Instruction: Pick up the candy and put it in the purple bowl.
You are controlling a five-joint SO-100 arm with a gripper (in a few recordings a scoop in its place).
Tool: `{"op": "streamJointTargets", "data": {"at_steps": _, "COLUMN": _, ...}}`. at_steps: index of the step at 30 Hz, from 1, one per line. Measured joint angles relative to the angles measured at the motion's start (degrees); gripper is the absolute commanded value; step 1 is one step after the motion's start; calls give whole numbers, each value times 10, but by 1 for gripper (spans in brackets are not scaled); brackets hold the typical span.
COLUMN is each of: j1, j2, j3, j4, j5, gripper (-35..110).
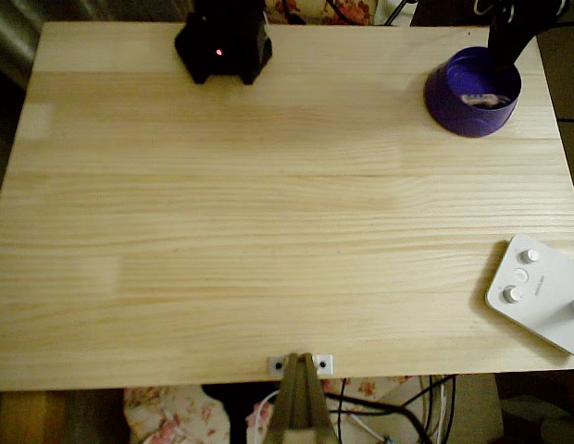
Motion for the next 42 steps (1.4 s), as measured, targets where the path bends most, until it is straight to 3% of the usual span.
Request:
{"op": "streamJointTargets", "data": {"at_steps": 25, "j1": 68, "j2": 59, "j3": 10, "j4": 76, "j5": -63, "gripper": 10}}
{"op": "streamJointTargets", "data": {"at_steps": 42, "j1": 206, "j2": 345, "j3": 274, "j4": 116, "j5": -126, "gripper": 1}}
